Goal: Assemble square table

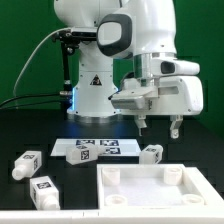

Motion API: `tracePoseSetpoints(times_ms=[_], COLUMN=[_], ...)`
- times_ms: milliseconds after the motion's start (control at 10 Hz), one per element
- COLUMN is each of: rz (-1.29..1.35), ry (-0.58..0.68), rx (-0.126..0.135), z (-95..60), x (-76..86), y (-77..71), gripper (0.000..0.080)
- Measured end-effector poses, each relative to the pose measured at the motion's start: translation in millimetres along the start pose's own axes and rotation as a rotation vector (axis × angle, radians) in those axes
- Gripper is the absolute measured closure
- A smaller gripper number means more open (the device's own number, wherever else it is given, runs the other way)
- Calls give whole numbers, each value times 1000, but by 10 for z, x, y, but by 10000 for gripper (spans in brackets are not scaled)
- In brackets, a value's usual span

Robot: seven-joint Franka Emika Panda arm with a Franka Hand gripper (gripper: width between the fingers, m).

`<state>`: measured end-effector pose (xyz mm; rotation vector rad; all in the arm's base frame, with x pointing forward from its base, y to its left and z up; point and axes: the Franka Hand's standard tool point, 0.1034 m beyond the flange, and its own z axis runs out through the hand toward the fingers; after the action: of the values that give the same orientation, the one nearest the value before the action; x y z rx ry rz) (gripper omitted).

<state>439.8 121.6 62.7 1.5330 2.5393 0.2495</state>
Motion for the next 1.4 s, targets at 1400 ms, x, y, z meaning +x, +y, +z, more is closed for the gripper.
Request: tracePoseSetpoints(times_ms=[1400], rz=[1408], ry=[-68], rx=[56], z=[64], x=[-59], y=[433], gripper=[151])
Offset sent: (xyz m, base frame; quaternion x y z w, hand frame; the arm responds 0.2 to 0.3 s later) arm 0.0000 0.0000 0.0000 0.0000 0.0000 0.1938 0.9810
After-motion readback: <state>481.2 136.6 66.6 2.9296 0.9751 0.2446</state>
